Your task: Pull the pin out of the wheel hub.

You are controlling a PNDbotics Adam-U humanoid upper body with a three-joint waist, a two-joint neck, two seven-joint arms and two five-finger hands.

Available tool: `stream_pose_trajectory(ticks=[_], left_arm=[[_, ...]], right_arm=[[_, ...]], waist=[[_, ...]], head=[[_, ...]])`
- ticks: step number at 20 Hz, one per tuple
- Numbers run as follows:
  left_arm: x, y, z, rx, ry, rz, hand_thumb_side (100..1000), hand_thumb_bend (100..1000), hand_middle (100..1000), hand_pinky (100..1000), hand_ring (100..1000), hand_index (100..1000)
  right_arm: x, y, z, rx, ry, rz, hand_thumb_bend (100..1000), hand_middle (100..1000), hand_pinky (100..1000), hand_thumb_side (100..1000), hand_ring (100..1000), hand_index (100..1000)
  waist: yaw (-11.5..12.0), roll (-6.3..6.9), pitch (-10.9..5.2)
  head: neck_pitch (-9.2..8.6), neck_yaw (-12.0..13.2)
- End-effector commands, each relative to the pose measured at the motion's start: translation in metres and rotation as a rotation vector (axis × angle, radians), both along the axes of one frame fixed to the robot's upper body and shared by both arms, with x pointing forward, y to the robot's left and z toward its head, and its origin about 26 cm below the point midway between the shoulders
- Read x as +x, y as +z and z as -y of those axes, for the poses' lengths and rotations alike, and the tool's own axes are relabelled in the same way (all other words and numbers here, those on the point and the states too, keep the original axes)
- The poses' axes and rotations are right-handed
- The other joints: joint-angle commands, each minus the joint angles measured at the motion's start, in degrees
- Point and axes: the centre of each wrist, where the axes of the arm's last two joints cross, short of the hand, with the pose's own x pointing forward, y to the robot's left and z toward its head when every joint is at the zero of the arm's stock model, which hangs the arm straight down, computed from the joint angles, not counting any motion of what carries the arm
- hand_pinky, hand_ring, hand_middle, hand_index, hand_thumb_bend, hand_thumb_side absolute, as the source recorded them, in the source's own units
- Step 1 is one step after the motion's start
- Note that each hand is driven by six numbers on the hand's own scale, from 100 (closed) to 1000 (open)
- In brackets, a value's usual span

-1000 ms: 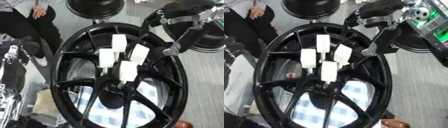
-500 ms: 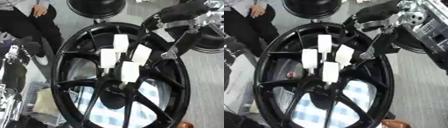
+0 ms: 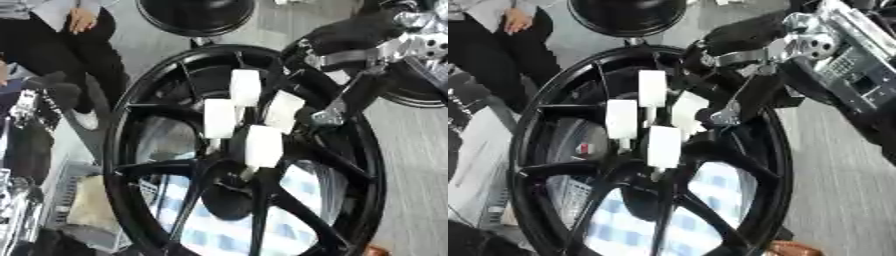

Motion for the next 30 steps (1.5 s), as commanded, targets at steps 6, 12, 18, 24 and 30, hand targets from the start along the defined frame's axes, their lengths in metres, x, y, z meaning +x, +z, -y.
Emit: stream_pose_trajectory(ticks=[6,12,18,24,30], left_arm=[[0.0000,0.0105,0.0020,0.008,-0.015,0.036,812,100,653,885,784,809],[-0.0002,0.0102,0.0013,0.012,-0.014,0.035,812,100,653,885,784,809],[-0.0002,0.0101,0.0010,0.014,-0.015,0.033,812,100,651,886,784,809],[-0.0002,0.0098,0.0006,0.014,-0.014,0.031,813,100,646,886,784,803],[-0.0002,0.0098,0.0007,0.017,-0.016,0.030,812,100,645,886,781,802]], right_arm=[[0.0043,-0.0009,0.0059,-0.145,0.064,0.008,231,820,923,397,890,860],[0.0040,0.0022,0.0058,-0.145,0.065,0.011,258,820,923,303,890,859],[0.0039,0.0039,0.0049,-0.145,0.069,0.011,260,832,922,315,890,863],[0.0037,0.0055,0.0049,-0.146,0.067,0.015,288,847,922,330,891,867],[0.0034,0.0076,0.0044,-0.162,0.074,0.037,379,862,924,335,899,875]], waist=[[0.17,0.16,-0.45],[0.07,0.02,-0.37],[0.03,-0.15,-0.37],[-0.03,-0.22,-0.35],[-0.04,-0.35,-0.27]], head=[[-0.47,0.06],[-0.58,0.09],[-0.79,0.31],[-0.90,0.39],[-1.30,0.31]])
